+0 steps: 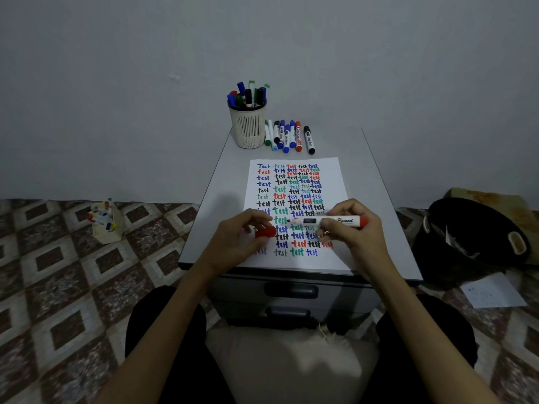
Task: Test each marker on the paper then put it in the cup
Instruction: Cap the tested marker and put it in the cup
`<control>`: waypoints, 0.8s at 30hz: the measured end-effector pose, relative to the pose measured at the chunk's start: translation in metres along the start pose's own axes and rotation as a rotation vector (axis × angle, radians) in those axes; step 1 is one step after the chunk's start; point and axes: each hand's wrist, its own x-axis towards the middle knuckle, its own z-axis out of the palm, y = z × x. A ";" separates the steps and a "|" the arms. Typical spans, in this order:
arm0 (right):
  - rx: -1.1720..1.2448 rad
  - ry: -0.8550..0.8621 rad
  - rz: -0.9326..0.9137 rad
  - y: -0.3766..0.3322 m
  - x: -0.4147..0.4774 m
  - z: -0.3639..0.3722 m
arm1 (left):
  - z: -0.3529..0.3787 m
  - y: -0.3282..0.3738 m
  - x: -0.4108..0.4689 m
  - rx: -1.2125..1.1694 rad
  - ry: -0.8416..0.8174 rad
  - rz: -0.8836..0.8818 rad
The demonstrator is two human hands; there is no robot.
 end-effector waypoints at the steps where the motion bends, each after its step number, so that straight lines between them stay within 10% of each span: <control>1: -0.006 -0.022 0.005 -0.001 -0.001 0.003 | -0.001 0.001 0.000 -0.041 0.021 -0.004; 24: -0.100 -0.255 0.095 0.012 0.012 0.032 | -0.011 -0.003 0.000 -0.583 0.121 -0.229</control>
